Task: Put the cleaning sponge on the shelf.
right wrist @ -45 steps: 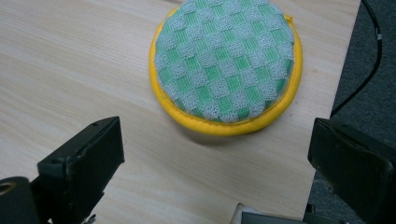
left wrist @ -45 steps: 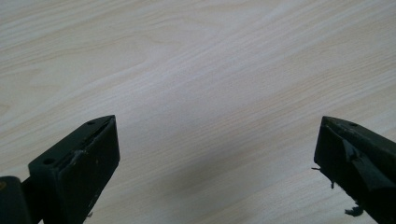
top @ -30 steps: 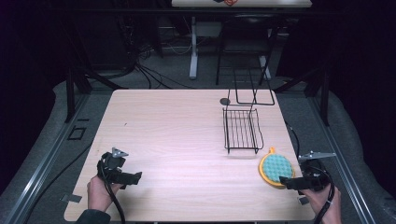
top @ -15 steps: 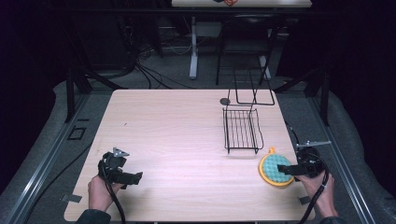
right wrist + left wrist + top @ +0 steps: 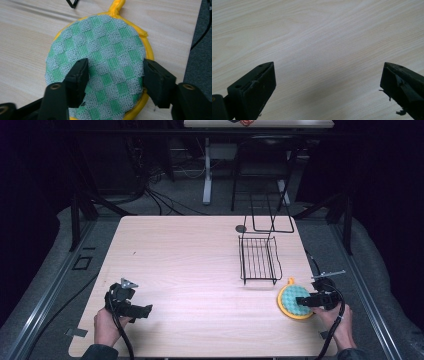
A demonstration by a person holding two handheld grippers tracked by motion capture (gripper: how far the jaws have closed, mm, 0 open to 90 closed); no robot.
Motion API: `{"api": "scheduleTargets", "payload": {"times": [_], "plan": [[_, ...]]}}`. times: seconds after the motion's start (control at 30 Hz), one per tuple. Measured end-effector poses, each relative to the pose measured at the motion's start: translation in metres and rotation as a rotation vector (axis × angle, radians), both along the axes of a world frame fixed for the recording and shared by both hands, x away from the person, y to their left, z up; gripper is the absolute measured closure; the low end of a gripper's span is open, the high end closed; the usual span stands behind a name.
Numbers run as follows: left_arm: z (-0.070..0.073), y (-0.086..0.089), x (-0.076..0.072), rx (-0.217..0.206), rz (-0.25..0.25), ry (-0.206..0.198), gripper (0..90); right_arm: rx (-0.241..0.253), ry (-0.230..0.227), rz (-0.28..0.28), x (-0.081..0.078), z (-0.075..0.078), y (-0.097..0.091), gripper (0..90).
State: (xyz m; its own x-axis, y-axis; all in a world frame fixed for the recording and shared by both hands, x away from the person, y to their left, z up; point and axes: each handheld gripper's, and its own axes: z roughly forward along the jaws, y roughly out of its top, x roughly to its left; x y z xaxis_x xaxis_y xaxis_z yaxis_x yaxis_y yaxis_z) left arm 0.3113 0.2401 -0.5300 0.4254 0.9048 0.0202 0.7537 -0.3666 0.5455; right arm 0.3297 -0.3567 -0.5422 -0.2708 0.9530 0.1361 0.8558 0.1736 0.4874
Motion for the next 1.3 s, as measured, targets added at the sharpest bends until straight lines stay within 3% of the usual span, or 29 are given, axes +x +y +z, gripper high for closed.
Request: {"api": "scheduleTargets", "payload": {"times": [0.67, 0.7, 0.9, 1.3], "plan": [[0.0, 0.0, 0.0, 0.001, -0.003, -0.004, 1.0, 0.038, -0.013, -0.104, -0.004, -0.004, -0.001, 78.9], [0.0, 0.0, 0.0, 0.002, -0.003, -0.001, 1.0, 0.03, 0.005, -0.1, -0.005, -0.002, -0.002, 79.9], [0.001, 0.001, -0.001, -0.001, -0.003, -0.005, 1.0, 0.079, -0.035, -0.137, -0.008, -0.003, -0.006, 84.6], [0.001, 0.003, 0.0, -0.004, -0.003, -0.006, 0.9, 0.103, -0.114, -0.092, -0.018, 0.018, -0.002, 87.2]]}}
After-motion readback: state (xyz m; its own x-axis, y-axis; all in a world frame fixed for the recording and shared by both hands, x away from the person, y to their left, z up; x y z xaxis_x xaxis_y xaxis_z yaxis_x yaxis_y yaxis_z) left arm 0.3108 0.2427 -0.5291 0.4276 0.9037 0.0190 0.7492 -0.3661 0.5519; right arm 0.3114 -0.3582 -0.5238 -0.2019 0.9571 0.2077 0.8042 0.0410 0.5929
